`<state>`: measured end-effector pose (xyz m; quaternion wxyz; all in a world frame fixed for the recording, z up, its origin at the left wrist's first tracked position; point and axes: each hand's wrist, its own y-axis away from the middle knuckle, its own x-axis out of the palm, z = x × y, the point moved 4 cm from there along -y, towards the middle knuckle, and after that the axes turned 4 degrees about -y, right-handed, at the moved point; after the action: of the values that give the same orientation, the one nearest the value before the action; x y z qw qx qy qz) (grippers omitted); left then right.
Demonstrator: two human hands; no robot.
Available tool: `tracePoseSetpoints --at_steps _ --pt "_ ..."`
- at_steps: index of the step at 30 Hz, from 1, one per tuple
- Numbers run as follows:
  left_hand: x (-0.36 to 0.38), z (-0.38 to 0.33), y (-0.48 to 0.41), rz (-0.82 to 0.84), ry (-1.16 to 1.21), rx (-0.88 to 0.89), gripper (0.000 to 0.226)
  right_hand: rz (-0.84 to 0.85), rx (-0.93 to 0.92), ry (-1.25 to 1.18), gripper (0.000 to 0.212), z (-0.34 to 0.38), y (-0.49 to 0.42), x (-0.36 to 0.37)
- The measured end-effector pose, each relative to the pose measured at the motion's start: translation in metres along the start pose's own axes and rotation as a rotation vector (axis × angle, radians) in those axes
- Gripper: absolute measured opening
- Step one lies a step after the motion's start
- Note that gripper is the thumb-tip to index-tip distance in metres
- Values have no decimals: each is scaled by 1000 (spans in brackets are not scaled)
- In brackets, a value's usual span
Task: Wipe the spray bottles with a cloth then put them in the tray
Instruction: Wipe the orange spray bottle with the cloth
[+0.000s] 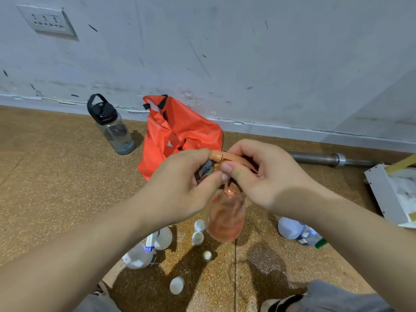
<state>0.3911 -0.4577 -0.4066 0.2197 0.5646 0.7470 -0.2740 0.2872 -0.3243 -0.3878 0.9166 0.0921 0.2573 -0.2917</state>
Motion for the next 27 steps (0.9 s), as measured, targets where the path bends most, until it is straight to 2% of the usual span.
tracePoseSetpoints --at_steps 2,5,6,7,9,14,18,19,21,23,25,27 --pt "-4 -2 -2 -6 192 -58 11 -36 28 -194 10 5 -1 -7" --pt "-12 -1 -2 -91 299 -102 13 -2 153 -386 60 -5 -5 -9" --pt "-15 1 -3 -108 343 -128 15 5 193 -395 68 -10 -5 -7" --pt "-18 1 -3 -127 391 -155 16 18 205 -372 63 -14 -6 -5" --pt "-19 1 -3 -138 483 -217 18 13 183 -304 41 -19 -7 -1" --pt "-13 2 -2 -55 651 -282 26 -46 110 -209 30 -12 -4 -1" --pt "-8 5 -1 -12 611 -318 24 -24 114 -113 9 -14 0 10" --pt "-7 7 -1 -23 558 -319 26 -32 92 -41 11 -15 0 11" --pt "-9 17 -1 -76 436 -327 43 -36 98 97 18 -16 -1 10" --pt "-14 28 0 -200 342 -385 65 -49 129 195 29 -17 -2 7" --pt "-23 34 0 -387 283 -406 62 -62 153 264 35 -22 -2 6" --pt "-35 25 2 -517 144 -286 49 -51 161 312 35 -25 -2 9"
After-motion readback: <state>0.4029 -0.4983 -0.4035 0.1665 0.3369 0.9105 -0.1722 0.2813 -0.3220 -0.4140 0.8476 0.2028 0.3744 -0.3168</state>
